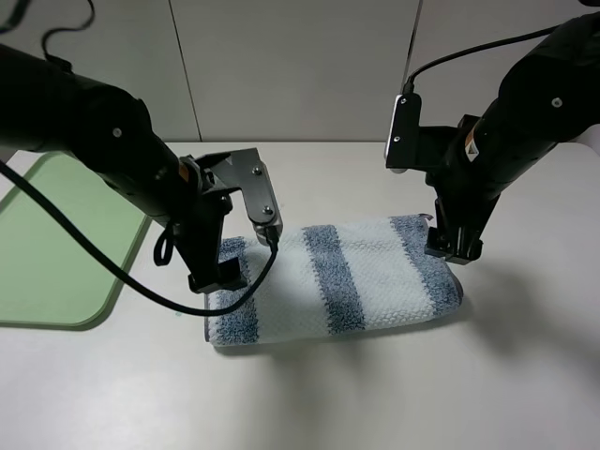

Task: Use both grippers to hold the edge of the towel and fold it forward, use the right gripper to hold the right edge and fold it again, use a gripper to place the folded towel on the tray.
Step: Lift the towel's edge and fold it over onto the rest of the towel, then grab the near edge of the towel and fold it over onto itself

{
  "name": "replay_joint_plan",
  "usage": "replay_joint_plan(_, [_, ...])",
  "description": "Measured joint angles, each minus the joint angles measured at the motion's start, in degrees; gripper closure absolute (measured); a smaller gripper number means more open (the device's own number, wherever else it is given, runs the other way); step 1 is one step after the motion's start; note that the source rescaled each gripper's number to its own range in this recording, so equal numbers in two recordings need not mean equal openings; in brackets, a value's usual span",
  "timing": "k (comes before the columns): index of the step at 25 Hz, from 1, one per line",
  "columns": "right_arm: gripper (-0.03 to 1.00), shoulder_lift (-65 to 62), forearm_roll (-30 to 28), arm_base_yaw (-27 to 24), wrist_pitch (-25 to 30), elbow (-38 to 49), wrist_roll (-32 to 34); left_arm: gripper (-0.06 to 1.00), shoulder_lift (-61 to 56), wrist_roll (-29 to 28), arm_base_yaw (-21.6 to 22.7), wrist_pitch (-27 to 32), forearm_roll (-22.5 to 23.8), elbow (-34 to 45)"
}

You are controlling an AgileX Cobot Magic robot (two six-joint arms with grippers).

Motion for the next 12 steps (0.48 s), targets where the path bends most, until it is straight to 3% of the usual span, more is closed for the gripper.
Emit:
replay_joint_plan(4, [-0.03,-1.99,0.11,0.0,0.79,0.0,3.64,-0.05,-9.04,-5.89,0.0,6.38,0.0,0.0])
replay_joint_plan(7, [-0.03,-4.47,0.96,0.0,2.59,0.0,7.81,-0.05,-16.86,-13.53,0.0,12.24,0.02,0.0])
replay_joint_plan(12, [-0.03,-8.54,6.5,0.0,6.11,0.0,15.65,-0.05,-29.85,-24.18,0.0,21.39,0.07,0.0])
